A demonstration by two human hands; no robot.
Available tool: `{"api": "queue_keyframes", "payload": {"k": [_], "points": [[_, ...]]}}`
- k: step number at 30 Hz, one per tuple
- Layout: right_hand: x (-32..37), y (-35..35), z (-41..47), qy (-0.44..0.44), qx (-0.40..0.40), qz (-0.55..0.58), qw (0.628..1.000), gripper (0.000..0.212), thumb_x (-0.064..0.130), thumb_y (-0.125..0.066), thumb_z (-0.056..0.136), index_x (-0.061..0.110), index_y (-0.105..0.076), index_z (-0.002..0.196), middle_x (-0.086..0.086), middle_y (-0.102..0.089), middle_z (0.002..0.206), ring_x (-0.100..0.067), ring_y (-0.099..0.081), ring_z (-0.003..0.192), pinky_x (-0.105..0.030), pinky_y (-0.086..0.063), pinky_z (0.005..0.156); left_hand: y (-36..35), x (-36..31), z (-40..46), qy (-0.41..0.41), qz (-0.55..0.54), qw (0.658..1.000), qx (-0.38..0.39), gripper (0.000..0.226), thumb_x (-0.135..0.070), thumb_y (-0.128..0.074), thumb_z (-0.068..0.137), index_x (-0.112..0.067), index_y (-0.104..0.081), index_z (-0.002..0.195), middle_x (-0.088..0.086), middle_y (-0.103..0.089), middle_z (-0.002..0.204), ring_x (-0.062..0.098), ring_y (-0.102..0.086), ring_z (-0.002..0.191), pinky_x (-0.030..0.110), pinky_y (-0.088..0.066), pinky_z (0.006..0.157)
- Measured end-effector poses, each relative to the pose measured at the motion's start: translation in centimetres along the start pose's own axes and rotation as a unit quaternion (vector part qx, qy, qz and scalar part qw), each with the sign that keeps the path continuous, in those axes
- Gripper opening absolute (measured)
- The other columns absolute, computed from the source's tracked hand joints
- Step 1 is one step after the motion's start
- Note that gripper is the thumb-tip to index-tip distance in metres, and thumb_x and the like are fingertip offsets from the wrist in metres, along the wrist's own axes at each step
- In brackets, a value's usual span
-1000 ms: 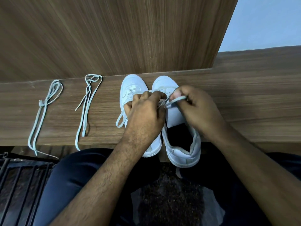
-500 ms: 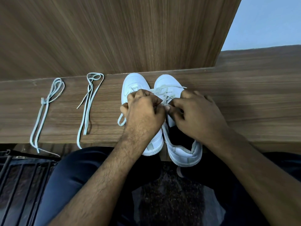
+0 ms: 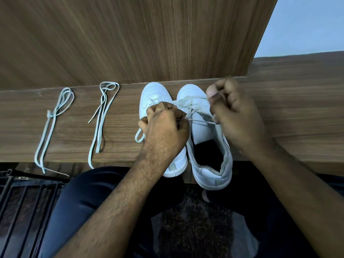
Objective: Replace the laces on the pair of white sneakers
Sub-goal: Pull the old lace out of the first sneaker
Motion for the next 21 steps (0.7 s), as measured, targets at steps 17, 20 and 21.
{"api": "queue_keyframes", "payload": {"k": [17,20,21], "points": [[-0.4,-1.4,-0.2,-0.143,0.027,0.435,0.888,0.027,0.018,-0.037,0.107,0.013,-0.052,0.085,-0.006,-0.057,0.067,-0.021,-0.057,0.065,-0.039,-0.053,0.074,0.1,-0.9,-0.6,-0.05,0.043,0.998,0.005,0.047,-0.028,-0.051,0.094,-0.047,-0.049,0.137,-0.005,-0.049,0.133,0.024,-0.035,0.124,0.042,-0.02,0.088],[-0.8,-0.7,0.2,-0.124,0.0,0.333,0.935,0.028,0.025,-0.04,0.108,0.022,-0.051,0.082,0.006,-0.041,0.063,-0.008,-0.035,0.053,-0.027,-0.038,0.058,-0.3,-0.9,-0.7,-0.063,0.072,0.995,0.009,0.046,-0.03,-0.048,0.096,-0.048,-0.05,0.138,-0.004,-0.048,0.138,0.024,-0.033,0.128,0.044,-0.024,0.092],[-0.8,-0.1,0.4,-0.076,-0.006,0.218,0.973,0.026,0.027,-0.043,0.107,0.023,-0.053,0.083,0.009,-0.044,0.066,-0.006,-0.038,0.055,-0.026,-0.037,0.058,-0.3,-0.9,-0.7,-0.062,0.074,0.995,0.008,0.046,-0.031,-0.048,0.095,-0.047,-0.051,0.138,-0.004,-0.048,0.139,0.024,-0.032,0.129,0.044,-0.024,0.091]]}}
Point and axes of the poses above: each hand's wrist, its own z-axis towards the middle knuckle, its own y-axis out of the back of the hand, x = y × z, the point moved 5 cm from there along z, towards the middle knuckle
